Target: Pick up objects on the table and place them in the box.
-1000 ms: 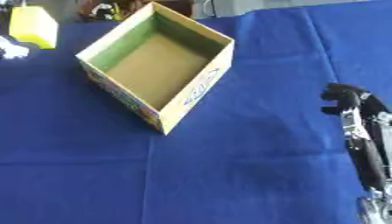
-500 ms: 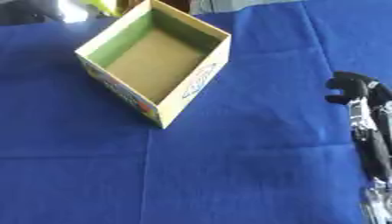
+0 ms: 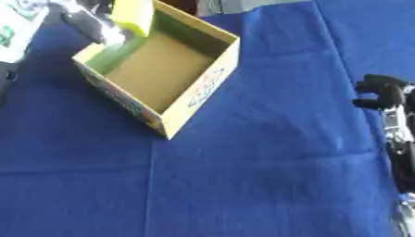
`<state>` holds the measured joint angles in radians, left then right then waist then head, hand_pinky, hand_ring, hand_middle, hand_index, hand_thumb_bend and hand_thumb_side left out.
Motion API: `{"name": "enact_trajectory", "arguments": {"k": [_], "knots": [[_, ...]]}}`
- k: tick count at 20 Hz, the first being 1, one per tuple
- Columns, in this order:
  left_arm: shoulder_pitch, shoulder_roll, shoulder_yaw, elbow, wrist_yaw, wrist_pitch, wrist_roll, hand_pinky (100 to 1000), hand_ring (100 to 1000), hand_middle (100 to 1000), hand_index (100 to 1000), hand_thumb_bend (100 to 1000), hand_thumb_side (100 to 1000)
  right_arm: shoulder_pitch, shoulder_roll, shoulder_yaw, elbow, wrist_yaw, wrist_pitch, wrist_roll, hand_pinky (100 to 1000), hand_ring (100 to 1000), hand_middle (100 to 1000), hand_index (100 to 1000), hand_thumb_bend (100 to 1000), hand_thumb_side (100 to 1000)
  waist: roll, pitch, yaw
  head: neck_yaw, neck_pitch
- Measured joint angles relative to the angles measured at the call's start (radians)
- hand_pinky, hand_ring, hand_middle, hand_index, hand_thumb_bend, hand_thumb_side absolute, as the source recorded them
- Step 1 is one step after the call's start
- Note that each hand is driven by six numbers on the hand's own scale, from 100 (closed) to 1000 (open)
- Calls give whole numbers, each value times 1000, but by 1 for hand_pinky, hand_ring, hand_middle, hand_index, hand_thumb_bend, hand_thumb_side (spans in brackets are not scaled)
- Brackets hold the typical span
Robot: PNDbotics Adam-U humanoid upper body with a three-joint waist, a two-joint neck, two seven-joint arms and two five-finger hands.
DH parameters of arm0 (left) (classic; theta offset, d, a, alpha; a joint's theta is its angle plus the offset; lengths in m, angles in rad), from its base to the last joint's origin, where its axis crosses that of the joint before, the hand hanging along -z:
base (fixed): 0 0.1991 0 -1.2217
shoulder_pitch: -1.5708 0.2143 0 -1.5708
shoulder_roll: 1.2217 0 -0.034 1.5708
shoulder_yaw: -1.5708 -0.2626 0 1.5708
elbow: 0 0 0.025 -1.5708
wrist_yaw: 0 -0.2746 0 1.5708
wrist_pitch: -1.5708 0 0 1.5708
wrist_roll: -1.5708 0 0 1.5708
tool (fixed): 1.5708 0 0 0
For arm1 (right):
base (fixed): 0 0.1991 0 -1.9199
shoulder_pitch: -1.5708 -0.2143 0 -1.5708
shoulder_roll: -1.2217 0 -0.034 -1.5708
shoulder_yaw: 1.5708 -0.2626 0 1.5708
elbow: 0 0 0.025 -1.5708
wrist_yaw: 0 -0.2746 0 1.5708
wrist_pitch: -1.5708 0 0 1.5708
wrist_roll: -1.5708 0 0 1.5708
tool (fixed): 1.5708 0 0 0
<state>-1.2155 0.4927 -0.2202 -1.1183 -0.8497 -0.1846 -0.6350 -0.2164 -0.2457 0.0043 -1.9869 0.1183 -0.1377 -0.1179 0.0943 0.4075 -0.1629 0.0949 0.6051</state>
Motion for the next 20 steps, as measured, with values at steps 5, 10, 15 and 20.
{"name": "enact_trajectory", "arguments": {"k": [5,10,15,20], "knots": [[-3,-26,-7,58,-61,-11,11,100,373,435,585,100,292,-5,0,2,0,0,-1,1,686,791,618,759,100,801,5,12,-15,8,-10],[-7,-42,-11,105,-120,-25,15,100,405,461,615,100,308,-10,0,2,0,3,-1,1,685,792,618,759,100,804,11,17,-26,10,-14],[-7,-50,-16,145,-176,-44,-1,236,539,608,827,100,466,-12,1,2,0,3,1,-1,685,792,617,759,100,801,15,19,-29,13,-18],[-7,-59,-16,148,-218,-69,-21,560,805,867,1000,322,770,-12,1,3,0,3,3,-1,685,792,617,759,100,802,16,19,-29,12,-18]]}}
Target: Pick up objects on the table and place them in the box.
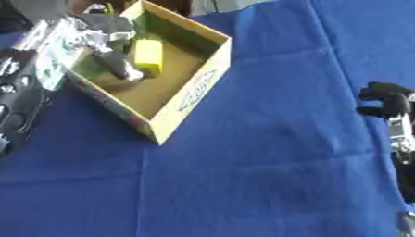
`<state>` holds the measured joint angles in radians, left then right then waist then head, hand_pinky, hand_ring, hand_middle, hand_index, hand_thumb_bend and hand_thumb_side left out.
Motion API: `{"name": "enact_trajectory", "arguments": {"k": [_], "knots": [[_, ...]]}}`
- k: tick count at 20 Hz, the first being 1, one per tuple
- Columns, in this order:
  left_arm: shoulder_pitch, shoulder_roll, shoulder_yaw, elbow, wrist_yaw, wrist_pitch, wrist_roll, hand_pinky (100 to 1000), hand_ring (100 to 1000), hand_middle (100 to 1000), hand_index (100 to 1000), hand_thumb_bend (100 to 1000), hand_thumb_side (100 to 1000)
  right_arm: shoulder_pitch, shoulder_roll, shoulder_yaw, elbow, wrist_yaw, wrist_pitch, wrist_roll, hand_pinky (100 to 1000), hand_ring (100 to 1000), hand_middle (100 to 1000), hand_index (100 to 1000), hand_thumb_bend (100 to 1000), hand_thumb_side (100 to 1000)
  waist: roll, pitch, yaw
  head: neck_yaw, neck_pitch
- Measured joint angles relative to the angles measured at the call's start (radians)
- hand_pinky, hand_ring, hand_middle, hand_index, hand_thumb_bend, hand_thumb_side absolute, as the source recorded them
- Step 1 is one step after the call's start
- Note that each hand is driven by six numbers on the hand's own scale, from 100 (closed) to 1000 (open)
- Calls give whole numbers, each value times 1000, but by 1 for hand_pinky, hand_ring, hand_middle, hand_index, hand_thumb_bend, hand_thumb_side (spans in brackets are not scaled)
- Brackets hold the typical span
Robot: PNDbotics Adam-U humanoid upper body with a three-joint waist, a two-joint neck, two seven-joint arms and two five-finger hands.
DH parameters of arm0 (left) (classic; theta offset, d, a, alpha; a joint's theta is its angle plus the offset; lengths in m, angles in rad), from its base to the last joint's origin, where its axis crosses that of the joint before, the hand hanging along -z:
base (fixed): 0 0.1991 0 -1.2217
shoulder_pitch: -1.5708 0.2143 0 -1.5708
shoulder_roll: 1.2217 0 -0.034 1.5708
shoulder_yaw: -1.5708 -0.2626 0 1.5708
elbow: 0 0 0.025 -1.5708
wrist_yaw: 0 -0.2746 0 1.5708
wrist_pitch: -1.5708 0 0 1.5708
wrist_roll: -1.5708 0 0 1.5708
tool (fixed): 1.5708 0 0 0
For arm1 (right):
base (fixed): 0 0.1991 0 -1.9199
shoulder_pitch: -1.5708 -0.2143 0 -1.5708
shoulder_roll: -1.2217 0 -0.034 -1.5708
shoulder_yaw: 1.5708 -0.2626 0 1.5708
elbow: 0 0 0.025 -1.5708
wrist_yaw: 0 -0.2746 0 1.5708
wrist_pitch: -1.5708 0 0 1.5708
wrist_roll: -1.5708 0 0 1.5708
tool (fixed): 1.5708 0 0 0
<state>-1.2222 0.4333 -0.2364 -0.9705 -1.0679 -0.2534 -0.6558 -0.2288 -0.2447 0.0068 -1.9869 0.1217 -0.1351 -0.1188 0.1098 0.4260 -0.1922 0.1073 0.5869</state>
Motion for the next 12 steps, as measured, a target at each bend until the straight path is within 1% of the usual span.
{"name": "enact_trajectory", "arguments": {"k": [1,2,3,4,5,6,7,8,9,12], "knots": [[0,-1,0,-1,-10,-5,-4,560,805,867,1000,322,770,0,0,0,0,0,0,0,685,792,617,759,100,802,0,0,0,0,0],[0,-2,0,-2,-21,-10,-7,665,877,931,1000,512,871,0,0,0,0,0,1,0,685,792,617,759,100,802,0,0,1,-1,0],[0,-2,0,-6,-35,-14,-11,694,895,954,1000,598,930,0,0,0,0,0,1,1,685,792,617,759,100,802,0,0,1,-1,1],[0,-2,0,-8,-50,-17,-14,701,901,960,1000,630,948,0,0,0,0,0,2,1,685,792,617,759,100,802,0,0,2,-1,1],[0,-2,0,-11,-65,-16,-17,715,910,972,1000,687,975,0,0,0,0,0,2,1,685,792,617,758,100,802,0,0,2,-1,1],[0,-2,1,-14,-80,-13,-18,722,915,978,1000,702,975,0,0,0,0,0,2,1,685,792,617,758,100,802,0,0,3,-1,1],[0,-2,3,-19,-95,-7,-17,725,919,977,1000,688,966,0,0,0,0,0,2,1,685,792,617,758,100,801,0,0,4,-1,1],[0,-2,6,-24,-109,1,-13,720,916,974,1000,666,955,0,1,0,0,0,2,1,685,792,617,758,100,801,-1,0,5,-1,1],[0,-2,9,-30,-121,8,-6,706,910,968,1000,622,937,1,2,0,0,0,2,1,685,792,617,758,100,802,-1,0,7,-1,1],[0,-2,20,-65,-139,28,27,699,905,961,1000,583,925,3,2,0,0,0,4,1,684,792,617,758,100,802,-7,-3,14,-4,2]]}}
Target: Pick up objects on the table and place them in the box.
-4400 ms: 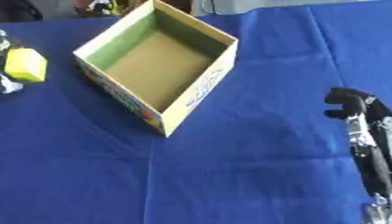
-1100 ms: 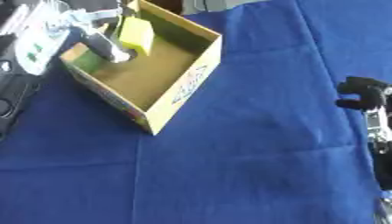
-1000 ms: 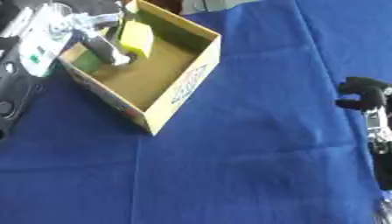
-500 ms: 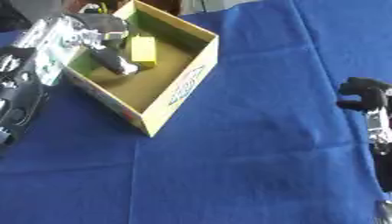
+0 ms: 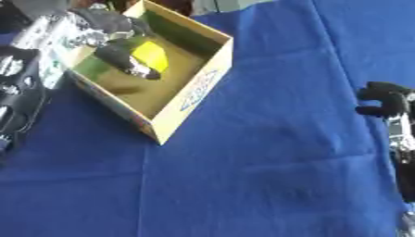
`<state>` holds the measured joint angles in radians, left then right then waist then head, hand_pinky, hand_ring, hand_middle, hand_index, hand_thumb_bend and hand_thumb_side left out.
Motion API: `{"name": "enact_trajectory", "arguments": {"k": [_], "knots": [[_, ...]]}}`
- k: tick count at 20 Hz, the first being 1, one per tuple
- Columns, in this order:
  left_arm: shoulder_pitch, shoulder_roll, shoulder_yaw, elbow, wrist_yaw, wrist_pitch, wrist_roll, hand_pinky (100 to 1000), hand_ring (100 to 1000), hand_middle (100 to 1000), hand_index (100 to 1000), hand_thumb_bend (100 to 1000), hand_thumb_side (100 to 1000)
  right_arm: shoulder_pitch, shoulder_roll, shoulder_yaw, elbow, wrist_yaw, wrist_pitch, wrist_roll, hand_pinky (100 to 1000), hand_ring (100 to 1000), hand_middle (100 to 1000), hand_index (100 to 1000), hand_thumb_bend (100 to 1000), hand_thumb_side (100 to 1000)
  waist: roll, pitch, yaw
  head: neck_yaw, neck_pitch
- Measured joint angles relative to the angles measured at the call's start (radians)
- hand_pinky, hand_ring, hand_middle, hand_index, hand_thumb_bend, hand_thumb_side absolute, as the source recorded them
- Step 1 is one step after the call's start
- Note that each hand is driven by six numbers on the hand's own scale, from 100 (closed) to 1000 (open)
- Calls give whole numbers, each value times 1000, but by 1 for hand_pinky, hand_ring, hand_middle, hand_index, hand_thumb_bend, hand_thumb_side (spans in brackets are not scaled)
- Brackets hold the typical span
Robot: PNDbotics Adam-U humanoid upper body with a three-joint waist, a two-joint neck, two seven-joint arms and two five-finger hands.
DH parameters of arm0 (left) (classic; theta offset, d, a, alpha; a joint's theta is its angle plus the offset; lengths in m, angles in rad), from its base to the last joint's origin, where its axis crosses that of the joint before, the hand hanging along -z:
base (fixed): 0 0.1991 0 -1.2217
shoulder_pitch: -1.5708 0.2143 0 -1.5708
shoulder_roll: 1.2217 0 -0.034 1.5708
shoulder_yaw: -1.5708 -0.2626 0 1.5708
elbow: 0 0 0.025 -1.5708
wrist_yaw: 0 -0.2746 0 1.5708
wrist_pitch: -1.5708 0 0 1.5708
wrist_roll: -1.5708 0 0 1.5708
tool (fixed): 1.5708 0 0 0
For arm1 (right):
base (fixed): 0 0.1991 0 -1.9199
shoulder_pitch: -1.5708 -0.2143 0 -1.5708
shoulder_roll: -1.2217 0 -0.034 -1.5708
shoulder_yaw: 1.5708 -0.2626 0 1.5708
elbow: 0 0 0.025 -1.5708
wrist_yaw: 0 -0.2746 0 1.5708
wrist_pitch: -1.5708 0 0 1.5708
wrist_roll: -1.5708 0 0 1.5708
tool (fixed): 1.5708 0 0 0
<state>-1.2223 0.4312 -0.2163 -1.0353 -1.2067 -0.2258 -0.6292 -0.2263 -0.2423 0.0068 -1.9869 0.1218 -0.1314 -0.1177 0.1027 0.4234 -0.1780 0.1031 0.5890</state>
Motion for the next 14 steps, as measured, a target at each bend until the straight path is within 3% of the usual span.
{"name": "enact_trajectory", "arguments": {"k": [3,5,7,10,14], "knots": [[1,8,13,-67,25,7,28,629,866,917,1000,433,882,8,0,0,0,0,4,-1,684,792,617,759,100,801,-5,-6,12,-4,8],[11,24,24,-143,64,17,56,554,819,856,997,203,839,10,0,0,0,0,5,-2,684,792,617,759,100,799,-8,-10,22,-8,10],[36,44,45,-252,124,52,107,484,765,784,959,130,821,16,0,-1,0,0,7,-4,684,792,617,759,100,800,-13,-14,33,-13,17],[112,70,86,-449,259,160,216,361,653,689,902,100,818,17,0,-2,0,0,9,-7,684,792,617,759,100,800,-18,-24,53,-21,29],[272,92,133,-716,529,335,380,330,605,640,887,100,829,20,1,-10,0,0,8,-16,683,791,618,759,100,800,-31,-29,75,-30,42]]}}
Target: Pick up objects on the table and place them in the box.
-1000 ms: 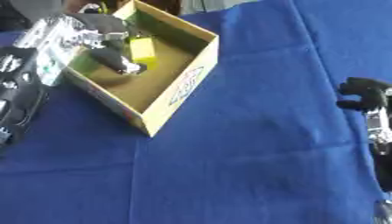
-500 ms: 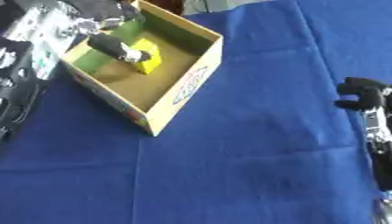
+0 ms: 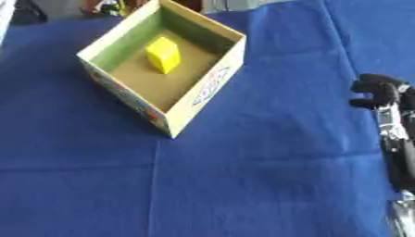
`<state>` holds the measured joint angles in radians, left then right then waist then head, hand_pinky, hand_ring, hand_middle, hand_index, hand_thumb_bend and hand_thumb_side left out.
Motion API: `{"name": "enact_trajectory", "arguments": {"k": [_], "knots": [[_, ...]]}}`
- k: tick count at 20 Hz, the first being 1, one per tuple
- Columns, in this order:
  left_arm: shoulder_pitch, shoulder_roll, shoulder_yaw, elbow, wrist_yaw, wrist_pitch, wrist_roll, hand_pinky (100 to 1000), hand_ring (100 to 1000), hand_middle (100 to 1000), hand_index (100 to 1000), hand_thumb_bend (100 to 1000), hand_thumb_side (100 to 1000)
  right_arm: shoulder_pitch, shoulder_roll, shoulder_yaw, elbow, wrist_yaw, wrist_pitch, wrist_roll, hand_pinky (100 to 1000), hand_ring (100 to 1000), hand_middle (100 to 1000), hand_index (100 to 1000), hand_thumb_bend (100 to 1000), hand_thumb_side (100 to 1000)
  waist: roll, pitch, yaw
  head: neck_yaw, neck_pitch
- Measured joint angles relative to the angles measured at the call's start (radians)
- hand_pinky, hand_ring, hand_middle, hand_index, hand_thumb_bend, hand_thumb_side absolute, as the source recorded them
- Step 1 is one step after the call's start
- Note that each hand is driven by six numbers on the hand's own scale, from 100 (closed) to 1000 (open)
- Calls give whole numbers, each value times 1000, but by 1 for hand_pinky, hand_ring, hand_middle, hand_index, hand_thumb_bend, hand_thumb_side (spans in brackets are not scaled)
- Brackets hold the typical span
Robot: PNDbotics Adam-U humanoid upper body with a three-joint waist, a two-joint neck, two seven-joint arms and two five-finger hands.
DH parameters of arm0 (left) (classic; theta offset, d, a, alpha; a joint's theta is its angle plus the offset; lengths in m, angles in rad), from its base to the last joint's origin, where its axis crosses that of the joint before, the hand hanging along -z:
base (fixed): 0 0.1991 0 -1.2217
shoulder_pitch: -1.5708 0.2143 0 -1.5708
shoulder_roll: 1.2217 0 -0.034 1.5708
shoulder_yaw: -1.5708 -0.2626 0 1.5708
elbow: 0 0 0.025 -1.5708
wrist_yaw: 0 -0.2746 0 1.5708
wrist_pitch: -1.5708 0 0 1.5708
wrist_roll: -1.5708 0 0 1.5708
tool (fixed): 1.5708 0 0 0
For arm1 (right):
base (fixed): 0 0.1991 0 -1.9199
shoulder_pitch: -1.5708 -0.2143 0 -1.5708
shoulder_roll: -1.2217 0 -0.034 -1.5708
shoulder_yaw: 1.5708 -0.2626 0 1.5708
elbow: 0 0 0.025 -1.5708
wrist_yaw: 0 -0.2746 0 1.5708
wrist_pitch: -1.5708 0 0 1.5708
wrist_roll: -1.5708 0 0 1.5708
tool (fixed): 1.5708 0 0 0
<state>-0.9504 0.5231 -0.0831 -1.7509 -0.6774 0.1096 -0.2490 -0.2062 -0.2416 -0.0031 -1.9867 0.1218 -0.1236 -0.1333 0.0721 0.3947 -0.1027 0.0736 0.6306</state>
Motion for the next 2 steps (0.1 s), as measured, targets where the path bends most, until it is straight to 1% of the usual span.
{"name": "enact_trajectory", "arguments": {"k": [2], "knots": [[87,4,25,-115,132,59,81,317,586,613,874,100,833,0,0,-4,0,0,-2,-5,683,791,618,759,100,799,-6,0,10,-5,1]]}}
